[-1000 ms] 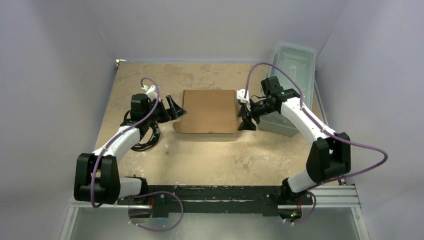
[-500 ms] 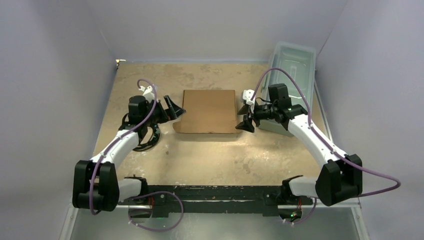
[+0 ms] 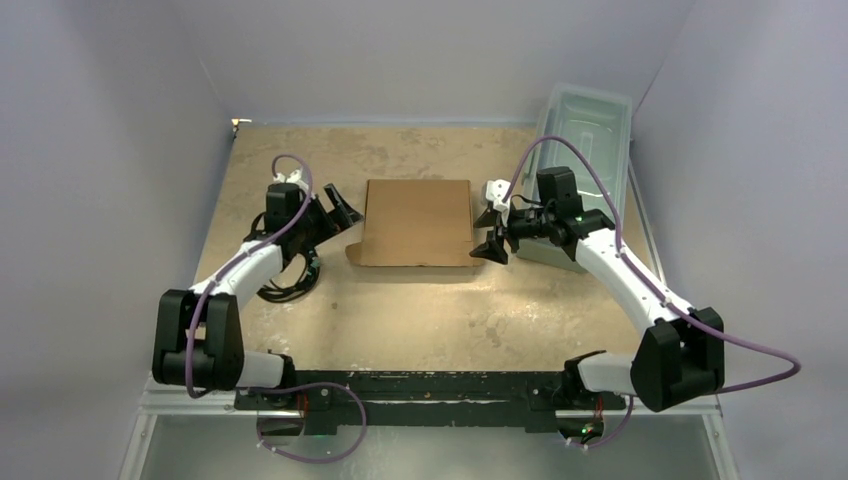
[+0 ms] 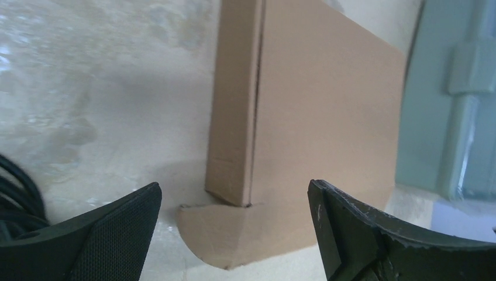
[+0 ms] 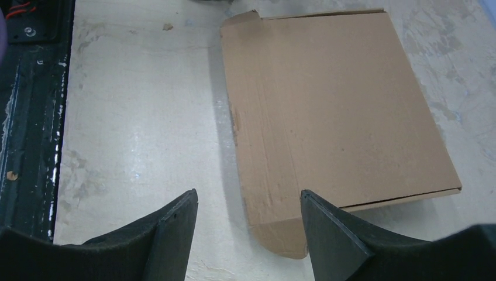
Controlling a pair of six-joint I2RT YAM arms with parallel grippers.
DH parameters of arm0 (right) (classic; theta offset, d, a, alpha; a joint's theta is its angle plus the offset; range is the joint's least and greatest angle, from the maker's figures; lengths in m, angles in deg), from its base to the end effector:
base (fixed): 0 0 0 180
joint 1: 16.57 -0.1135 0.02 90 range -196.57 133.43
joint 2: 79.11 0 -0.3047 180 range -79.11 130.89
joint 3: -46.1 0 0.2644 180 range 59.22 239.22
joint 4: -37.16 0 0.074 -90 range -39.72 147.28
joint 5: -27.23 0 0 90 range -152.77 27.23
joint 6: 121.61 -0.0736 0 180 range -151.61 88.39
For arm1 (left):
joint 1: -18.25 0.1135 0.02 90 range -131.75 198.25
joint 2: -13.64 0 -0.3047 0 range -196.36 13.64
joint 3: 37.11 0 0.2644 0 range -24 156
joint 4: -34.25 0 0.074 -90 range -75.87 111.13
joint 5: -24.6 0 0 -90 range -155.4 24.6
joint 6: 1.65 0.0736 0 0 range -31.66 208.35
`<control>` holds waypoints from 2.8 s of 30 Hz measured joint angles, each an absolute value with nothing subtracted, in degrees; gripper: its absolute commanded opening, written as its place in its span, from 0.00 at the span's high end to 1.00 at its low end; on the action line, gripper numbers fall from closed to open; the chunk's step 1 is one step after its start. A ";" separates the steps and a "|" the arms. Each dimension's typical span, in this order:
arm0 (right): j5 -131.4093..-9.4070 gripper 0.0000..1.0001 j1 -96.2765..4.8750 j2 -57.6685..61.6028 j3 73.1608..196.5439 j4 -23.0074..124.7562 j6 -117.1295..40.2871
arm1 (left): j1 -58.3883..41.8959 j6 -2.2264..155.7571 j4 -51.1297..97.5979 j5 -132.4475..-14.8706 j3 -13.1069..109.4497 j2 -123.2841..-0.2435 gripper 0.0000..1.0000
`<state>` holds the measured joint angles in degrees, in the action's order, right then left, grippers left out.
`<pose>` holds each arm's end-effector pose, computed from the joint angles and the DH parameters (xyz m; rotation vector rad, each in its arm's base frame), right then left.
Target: Fold the paper box
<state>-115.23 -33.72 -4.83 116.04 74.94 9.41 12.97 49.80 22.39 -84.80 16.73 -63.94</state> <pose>0.2592 0.1411 0.3071 -1.3793 1.5632 0.7948 0.3095 -0.0532 0.2211 -0.4563 2.2201 -0.7911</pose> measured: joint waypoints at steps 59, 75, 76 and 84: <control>-115.21 0.32 -33.72 -1.47 116.04 76.47 11.72 | 7.42 65.41 1.47 -77.12 51.29 -90.89 0.70; -115.21 0.32 -33.72 -1.47 116.04 76.58 12.05 | 7.23 65.01 2.67 -79.99 49.23 -89.27 0.83; -115.21 0.32 -33.72 -1.47 116.04 76.58 12.10 | 7.23 65.03 2.48 -80.18 49.23 -89.88 0.83; -115.21 0.32 -33.72 -1.47 116.04 76.67 12.27 | 7.23 65.28 1.71 -81.01 49.56 -91.78 1.00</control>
<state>-115.21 -33.72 -1.47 116.04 76.67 12.27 7.23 65.28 1.71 -81.01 49.56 -91.78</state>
